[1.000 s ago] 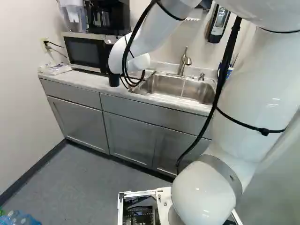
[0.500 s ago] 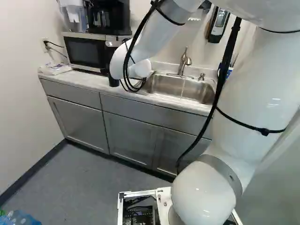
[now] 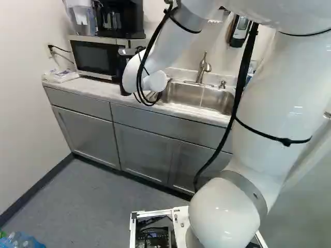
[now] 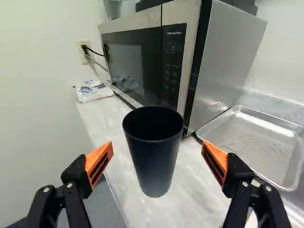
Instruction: Rinse the cup and place it in the tray
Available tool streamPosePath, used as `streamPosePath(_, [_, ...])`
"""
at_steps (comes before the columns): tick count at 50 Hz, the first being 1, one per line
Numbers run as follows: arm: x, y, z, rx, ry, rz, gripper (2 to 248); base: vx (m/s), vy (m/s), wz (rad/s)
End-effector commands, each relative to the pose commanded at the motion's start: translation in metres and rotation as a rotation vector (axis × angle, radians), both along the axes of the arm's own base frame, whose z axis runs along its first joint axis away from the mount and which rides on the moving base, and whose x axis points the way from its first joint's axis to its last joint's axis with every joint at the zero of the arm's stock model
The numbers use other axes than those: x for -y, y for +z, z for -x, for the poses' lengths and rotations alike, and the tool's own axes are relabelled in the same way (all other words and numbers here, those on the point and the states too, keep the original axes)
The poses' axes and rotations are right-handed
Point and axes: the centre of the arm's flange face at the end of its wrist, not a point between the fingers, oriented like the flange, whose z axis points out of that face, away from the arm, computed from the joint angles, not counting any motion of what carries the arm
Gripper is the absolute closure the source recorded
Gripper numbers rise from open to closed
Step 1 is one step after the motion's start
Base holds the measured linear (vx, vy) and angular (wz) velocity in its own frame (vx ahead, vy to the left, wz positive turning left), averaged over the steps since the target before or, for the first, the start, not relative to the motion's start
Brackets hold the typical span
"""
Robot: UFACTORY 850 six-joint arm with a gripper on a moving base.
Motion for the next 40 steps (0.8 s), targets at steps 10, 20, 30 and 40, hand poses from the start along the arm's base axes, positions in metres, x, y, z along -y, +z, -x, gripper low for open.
streamPosePath(10, [0.0021, -0.0032, -0.0007, -0.005, -0.004, 0.003, 3, 0.0, 0.0, 0.0])
streamPosePath(20, [0.0021, -0.0032, -0.0009, -0.005, -0.004, 0.003, 3, 0.0, 0.0, 0.0])
streamPosePath(30, [0.0018, -0.0033, -0.0035, -0.005, -0.006, 0.002, 3, 0.0, 0.0, 0.0])
streamPosePath(40, [0.0017, -0.0033, -0.0043, -0.005, -0.007, 0.002, 51, 0.0, 0.0, 0.0])
